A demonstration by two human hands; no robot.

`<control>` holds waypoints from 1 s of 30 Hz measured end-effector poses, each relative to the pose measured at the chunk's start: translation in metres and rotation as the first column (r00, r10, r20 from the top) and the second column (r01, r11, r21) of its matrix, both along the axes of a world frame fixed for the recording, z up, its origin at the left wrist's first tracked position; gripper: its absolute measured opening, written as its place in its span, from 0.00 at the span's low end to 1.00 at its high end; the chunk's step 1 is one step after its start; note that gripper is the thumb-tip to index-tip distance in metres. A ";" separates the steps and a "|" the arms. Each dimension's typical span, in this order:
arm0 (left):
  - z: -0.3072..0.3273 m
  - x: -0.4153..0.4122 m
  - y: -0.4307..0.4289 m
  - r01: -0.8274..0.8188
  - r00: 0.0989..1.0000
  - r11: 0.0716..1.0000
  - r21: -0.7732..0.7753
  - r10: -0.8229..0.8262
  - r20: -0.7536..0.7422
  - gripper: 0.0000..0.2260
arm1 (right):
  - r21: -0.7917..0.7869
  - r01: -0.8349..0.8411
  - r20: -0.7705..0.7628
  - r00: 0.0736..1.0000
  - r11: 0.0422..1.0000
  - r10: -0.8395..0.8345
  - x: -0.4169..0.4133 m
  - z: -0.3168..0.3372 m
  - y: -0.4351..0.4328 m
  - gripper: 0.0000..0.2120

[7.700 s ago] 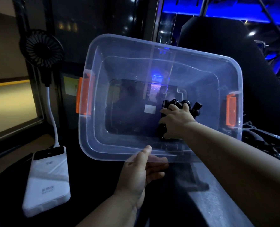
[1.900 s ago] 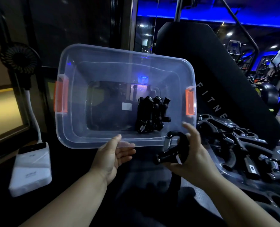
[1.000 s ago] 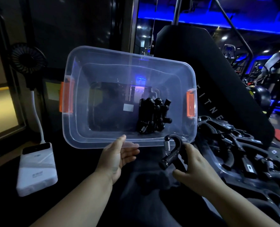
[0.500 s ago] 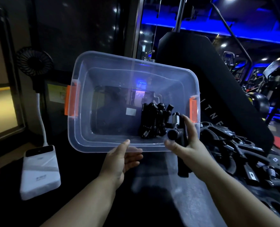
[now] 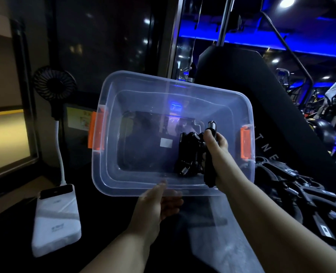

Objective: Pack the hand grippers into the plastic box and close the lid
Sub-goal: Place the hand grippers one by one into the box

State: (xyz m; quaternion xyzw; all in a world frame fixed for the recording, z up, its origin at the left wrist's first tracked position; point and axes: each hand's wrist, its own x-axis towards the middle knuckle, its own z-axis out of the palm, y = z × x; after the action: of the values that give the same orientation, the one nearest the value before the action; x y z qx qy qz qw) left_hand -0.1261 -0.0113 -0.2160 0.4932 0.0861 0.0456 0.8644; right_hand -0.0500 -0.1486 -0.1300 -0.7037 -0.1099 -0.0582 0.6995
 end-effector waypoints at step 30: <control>0.000 0.001 -0.004 -0.010 0.998 0.999 0.048 0.007 0.055 0.15 | -0.684 0.298 0.285 0.949 0.666 -0.132 0.052 -0.008 0.049 0.12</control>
State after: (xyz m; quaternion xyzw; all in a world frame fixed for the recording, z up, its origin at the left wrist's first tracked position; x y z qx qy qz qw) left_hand -0.1251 -0.0156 -0.2164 0.5121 0.0631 0.0649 0.8541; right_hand 0.0024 -0.0999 -0.1385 -0.9185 -0.1128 -0.1673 0.3401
